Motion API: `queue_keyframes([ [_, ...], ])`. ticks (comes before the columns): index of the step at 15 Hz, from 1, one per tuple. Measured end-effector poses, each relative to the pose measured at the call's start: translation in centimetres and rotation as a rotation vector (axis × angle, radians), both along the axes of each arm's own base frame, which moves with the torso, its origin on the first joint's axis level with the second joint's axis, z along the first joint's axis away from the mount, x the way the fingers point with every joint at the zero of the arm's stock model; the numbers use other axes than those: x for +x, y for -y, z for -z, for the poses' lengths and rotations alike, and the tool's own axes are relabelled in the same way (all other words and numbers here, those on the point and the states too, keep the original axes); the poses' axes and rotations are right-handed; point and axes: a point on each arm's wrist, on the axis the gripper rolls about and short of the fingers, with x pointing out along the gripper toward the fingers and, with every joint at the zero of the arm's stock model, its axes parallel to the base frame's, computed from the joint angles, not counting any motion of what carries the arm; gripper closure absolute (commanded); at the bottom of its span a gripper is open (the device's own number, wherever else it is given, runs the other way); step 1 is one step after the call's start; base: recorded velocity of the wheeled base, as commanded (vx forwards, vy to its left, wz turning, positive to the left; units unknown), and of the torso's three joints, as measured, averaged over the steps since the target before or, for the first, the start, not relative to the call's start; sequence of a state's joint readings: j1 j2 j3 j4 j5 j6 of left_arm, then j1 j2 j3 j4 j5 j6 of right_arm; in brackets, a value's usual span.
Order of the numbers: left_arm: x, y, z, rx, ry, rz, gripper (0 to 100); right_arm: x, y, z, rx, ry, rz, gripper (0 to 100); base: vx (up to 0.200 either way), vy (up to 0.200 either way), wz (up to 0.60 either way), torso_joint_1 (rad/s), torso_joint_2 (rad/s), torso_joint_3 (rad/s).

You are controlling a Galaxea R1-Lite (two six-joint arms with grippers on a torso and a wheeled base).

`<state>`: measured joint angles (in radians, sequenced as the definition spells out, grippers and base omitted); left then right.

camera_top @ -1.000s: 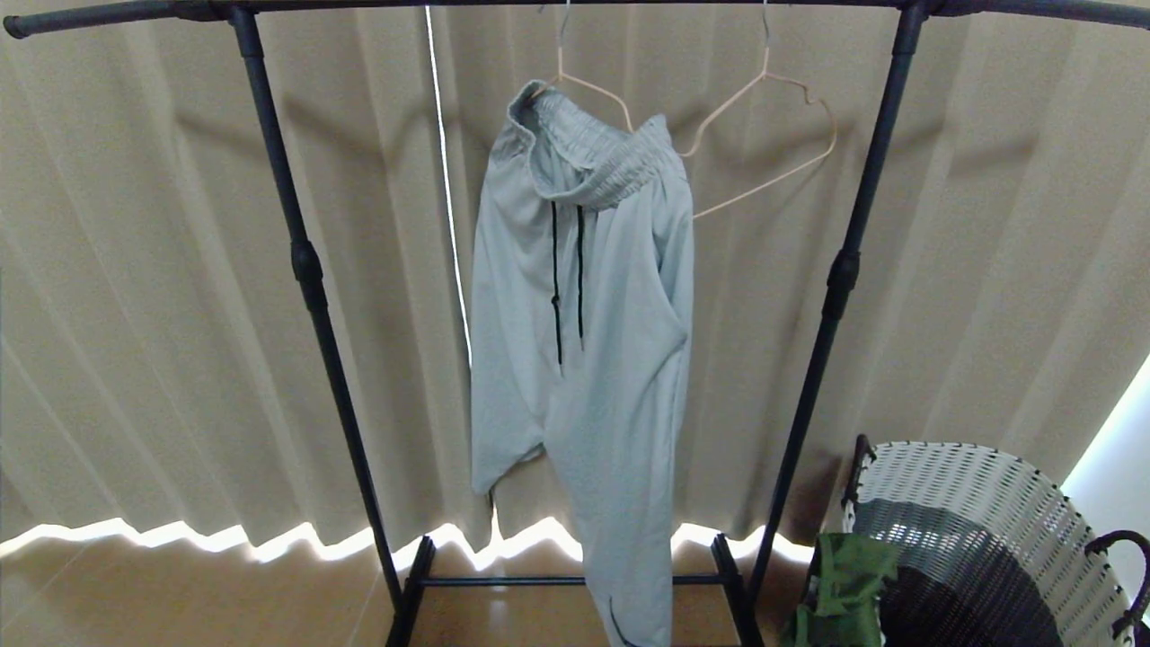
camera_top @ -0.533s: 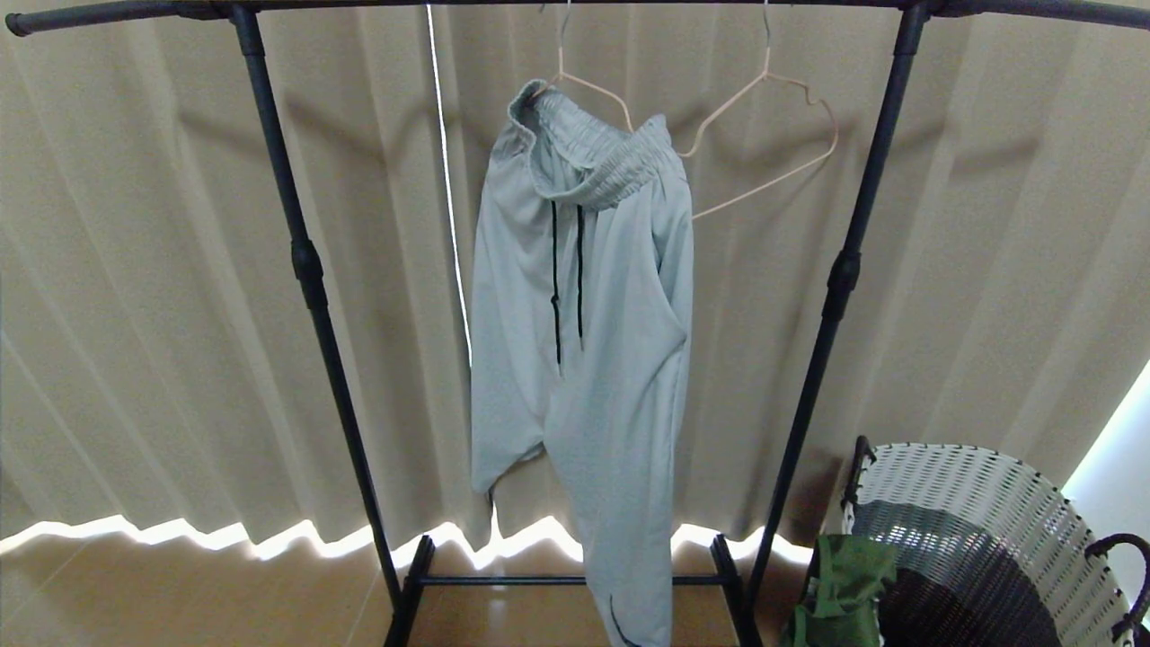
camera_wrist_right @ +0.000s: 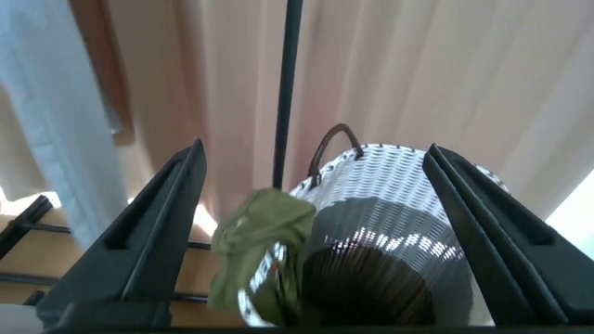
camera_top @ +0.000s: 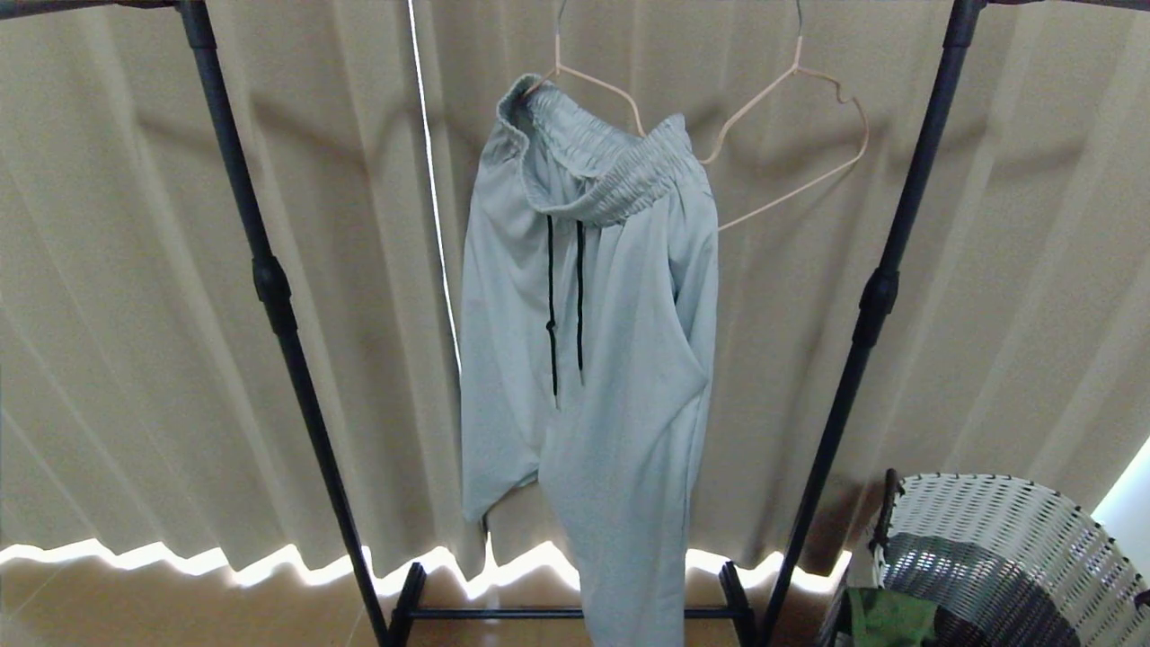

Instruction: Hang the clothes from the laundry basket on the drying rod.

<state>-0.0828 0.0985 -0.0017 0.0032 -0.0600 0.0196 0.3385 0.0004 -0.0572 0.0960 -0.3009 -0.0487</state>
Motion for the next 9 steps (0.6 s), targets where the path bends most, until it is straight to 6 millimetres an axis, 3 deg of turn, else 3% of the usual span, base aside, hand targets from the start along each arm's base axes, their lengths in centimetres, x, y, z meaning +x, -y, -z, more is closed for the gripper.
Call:
queue_keyframes([
  [5,0.0,0.0,0.0,0.0,0.0,0.002,0,-0.3,0.1,-0.2,-0.157,-0.065,-0.011,0,0.0,0.0,0.0,0.0,0.0,0.0],
  [9,0.0,0.0,0.0,0.0,0.0,0.002,0,1.0,-0.3,-2.3,-0.268,-0.272,-0.031,0,0.0,0.0,0.0,0.0,0.0,0.0],
])
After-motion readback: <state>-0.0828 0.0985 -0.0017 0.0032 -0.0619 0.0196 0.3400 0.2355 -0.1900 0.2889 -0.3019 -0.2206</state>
